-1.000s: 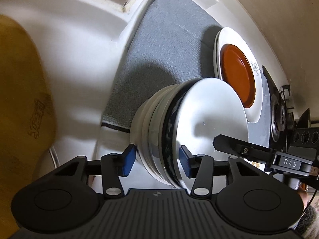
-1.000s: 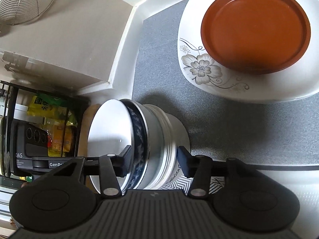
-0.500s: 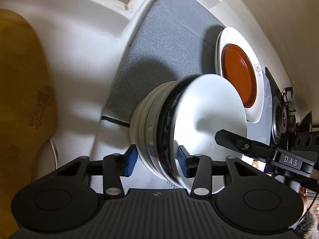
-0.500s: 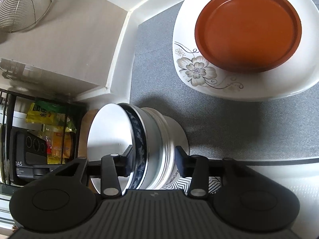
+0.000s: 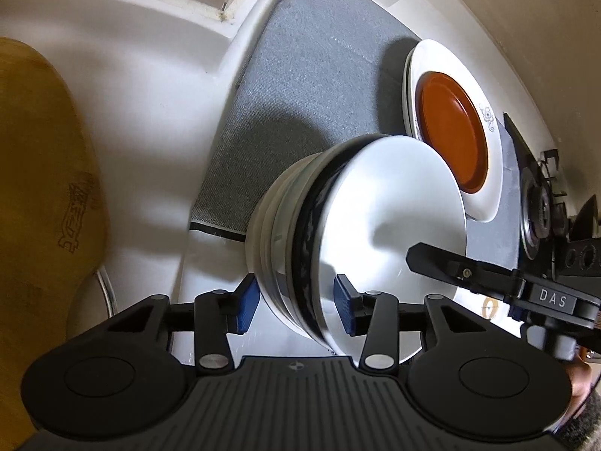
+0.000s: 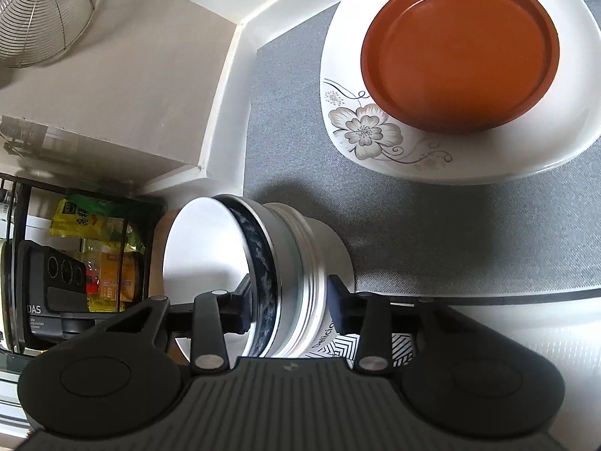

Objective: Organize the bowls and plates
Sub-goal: 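Lift the nested bowls with both tools and carry them toward the brown plate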

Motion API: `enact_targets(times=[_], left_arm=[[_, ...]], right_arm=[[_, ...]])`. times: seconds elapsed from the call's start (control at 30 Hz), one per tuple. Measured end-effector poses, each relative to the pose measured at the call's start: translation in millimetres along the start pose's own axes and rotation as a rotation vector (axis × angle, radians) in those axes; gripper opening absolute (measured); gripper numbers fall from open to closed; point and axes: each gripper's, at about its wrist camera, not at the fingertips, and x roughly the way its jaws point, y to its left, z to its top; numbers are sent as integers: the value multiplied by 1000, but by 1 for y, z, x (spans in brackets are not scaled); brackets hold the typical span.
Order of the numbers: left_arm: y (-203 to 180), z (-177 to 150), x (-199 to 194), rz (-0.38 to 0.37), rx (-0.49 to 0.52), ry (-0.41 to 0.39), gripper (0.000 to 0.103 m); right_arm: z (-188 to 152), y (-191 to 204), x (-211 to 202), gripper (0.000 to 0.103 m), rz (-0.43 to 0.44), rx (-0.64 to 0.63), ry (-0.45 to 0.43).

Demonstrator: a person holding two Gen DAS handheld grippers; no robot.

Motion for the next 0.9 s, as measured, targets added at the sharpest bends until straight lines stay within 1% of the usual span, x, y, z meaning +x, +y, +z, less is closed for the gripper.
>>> enact_targets(times=[0.07,0.13,0.23,0.33,0.4,0.67,0.9], left_arm=[[-9,-2,-3,32,31,-19,47],[-15,-3,-6,47,52,-33,47],[-19,-3,-7,49,59,-32,47],[-23,-3,-4,51,80,-25,47],[-24,-4,-2,53,74,-20,47],[-35,-7,-18,65,86,-61,47],[-57,1,-33,52,116,-89,47]], right_arm=[[-1,3,-1,44,-13,-6,2],[-2,4,-3,44,-17,-11,-2],[-2,1,-7,44,-3,-4,-11],[-3,0,-8,43,-20,-29,-20],[-5,2,-9,43,-26,-47,-29],[-4,8,-25,43,-17,-78,-71],[7,11,-49,43,-17,-86,-127]])
